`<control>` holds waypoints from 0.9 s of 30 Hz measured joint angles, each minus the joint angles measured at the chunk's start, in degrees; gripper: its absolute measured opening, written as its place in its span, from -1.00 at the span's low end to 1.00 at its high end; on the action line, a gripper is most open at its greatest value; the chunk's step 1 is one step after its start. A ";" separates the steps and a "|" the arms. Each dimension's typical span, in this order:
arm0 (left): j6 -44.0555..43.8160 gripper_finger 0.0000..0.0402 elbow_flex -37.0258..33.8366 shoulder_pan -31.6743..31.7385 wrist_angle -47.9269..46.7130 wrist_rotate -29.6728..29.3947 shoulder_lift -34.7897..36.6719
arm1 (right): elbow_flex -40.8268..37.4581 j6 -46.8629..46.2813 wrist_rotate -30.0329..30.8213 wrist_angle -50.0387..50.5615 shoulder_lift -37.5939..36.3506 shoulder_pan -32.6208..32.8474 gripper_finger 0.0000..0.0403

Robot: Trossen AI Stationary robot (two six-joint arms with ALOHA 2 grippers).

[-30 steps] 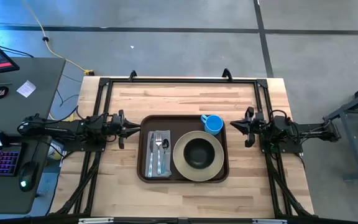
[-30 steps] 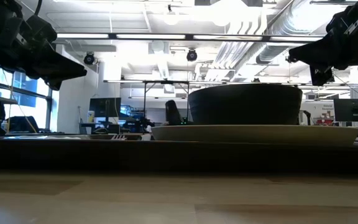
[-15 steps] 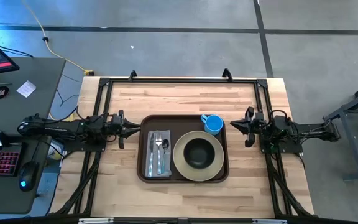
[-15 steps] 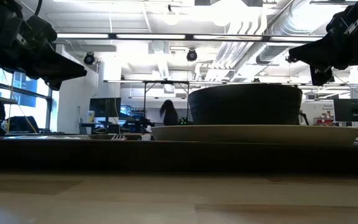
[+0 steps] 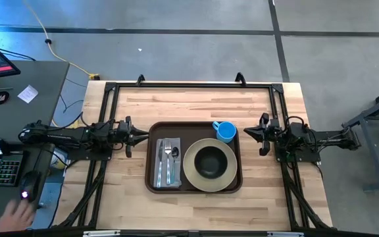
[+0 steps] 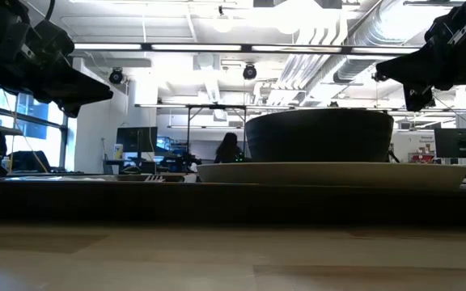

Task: Set up tray
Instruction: Return to Home Position

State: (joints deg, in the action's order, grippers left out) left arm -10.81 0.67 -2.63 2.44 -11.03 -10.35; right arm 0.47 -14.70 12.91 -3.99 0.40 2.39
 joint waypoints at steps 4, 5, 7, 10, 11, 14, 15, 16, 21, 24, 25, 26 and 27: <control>0.00 -0.44 0.00 0.00 -0.02 0.00 -0.04 | 0.00 0.00 0.00 -0.09 0.00 0.01 -1.00; 0.00 -0.44 0.00 0.00 -0.01 0.00 -0.04 | 0.00 0.00 0.00 -0.09 0.01 0.02 -1.00; 0.00 -0.44 0.00 -0.10 0.00 -0.03 -0.04 | 0.00 0.00 0.00 -0.11 0.00 0.02 -1.00; 0.02 -0.44 0.00 -0.62 -0.01 -0.27 -0.04 | 0.00 0.00 0.00 -0.11 0.00 0.02 -1.00; 0.01 -0.44 0.00 -0.91 0.00 -0.27 -0.04 | 0.00 0.00 0.00 -0.09 0.00 0.00 -1.00; 0.00 -0.44 0.00 -1.16 0.02 -0.04 0.00 | 0.00 0.00 -0.01 -0.11 0.01 0.00 -1.00; 0.00 -0.44 0.00 -1.16 0.02 -0.04 0.00 | 0.00 0.00 -0.02 -0.09 0.00 0.02 -1.00; 0.00 -0.44 0.00 -1.16 -0.01 -0.04 0.00 | 0.00 0.00 -0.02 -0.09 0.00 0.02 -1.00; 0.00 -0.44 0.00 -1.16 0.00 -0.04 0.00 | 0.00 0.00 -0.02 -0.10 0.00 0.02 -1.00; 0.00 -0.44 0.00 -1.16 -0.02 -0.04 0.00 | 0.00 0.00 -0.02 -0.09 0.02 0.00 -1.00; 0.00 -0.44 0.00 -1.16 -0.02 -0.04 0.00 | 0.00 0.00 -0.02 -0.09 0.02 0.02 -1.00; 0.00 -0.44 0.00 -1.16 0.00 -0.03 0.00 | 0.00 0.00 -0.02 -0.09 0.00 0.01 -1.00; 0.00 -0.44 0.00 -1.16 -0.01 -0.02 0.00 | 0.00 0.00 -0.02 -0.09 0.00 0.02 -1.00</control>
State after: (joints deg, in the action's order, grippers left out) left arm -10.81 0.67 -3.79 2.43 -11.05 -10.35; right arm 0.47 -14.70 12.88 -4.08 0.40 2.41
